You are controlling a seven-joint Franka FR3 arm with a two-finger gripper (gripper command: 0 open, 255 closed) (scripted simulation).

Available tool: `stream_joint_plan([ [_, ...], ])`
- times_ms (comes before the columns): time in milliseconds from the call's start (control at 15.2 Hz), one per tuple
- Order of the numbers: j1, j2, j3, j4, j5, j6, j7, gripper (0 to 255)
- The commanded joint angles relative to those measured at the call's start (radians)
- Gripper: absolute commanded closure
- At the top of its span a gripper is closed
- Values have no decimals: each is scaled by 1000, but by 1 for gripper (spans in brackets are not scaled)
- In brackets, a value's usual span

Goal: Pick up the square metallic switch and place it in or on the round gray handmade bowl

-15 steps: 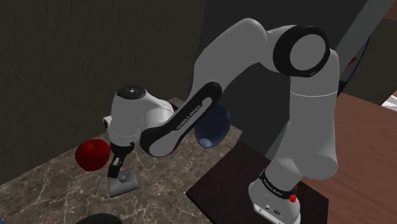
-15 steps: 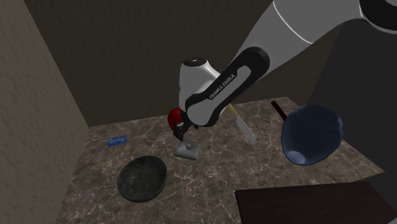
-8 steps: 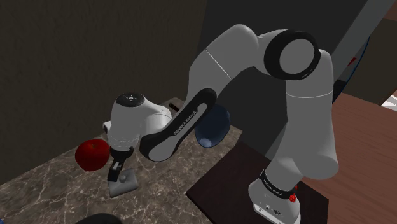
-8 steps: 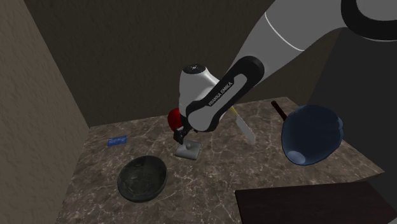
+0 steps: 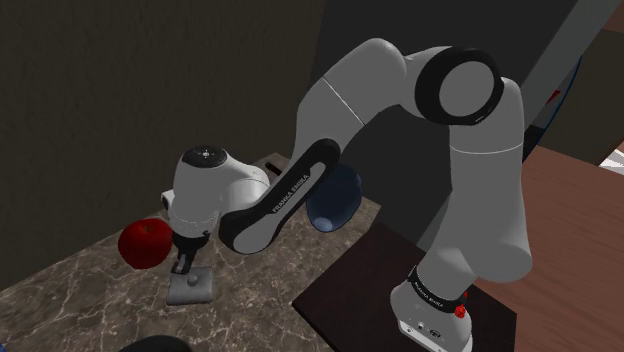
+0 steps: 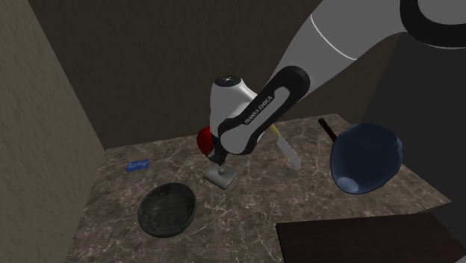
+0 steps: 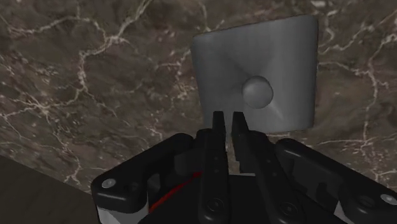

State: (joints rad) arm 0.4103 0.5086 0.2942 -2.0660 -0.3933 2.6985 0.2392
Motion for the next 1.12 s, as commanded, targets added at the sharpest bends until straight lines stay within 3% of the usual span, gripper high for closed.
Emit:
stream_joint_plan([
  [0, 0, 1, -1, -1, 0, -1, 0, 255],
  [330, 0, 1, -1, 0, 0, -1, 0, 255],
  [396, 0, 1, -1, 0, 0, -1, 0, 0],
  [462, -328, 80, 265, 40, 332, -105, -448, 0],
  [528, -527, 215, 408, 145, 459, -293, -680, 0],
  [594, -584, 263, 472, 144, 364, -282, -618, 0],
  [1056, -544, 326, 449, 148, 325, -220, -593, 0],
])
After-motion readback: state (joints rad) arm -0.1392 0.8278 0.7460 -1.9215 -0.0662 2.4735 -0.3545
